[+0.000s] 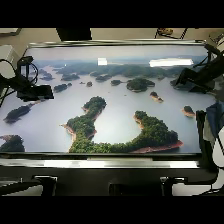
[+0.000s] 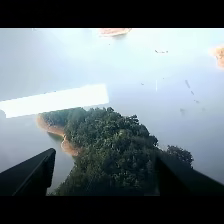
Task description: Fold the clothes and pants, and hang the long-sleeved shirts on hangers.
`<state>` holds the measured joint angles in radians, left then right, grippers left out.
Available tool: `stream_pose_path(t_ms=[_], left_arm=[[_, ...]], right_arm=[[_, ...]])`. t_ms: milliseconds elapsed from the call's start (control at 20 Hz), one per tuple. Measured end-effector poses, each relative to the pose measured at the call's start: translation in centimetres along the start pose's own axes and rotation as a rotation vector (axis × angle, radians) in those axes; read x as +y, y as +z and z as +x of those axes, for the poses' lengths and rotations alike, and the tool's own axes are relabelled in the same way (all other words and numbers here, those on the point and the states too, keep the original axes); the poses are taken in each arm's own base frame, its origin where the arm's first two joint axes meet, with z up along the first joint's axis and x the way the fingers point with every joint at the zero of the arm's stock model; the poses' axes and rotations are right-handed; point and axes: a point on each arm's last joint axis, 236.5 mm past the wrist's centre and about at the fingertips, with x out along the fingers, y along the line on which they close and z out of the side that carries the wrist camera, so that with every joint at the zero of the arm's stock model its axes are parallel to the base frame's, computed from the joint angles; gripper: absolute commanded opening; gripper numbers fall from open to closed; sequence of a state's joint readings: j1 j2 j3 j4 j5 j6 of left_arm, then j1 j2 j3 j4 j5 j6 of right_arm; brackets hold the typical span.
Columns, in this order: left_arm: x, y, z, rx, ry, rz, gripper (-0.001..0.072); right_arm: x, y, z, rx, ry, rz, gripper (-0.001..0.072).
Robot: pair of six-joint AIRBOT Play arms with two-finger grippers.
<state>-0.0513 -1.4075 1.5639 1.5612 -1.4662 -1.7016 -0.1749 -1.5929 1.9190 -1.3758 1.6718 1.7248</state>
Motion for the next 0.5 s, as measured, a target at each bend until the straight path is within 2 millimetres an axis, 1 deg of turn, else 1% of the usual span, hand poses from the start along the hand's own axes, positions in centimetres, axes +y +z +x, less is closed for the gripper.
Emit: stream_pose_path(t_ms=[500], left_arm=[[0.0,-0.43,0.38,0.02,0.003,0.009,0.0717]], right_arm=[[0.21,-0.45,0.3,0.02,-0.015,-0.013,0.0697]])
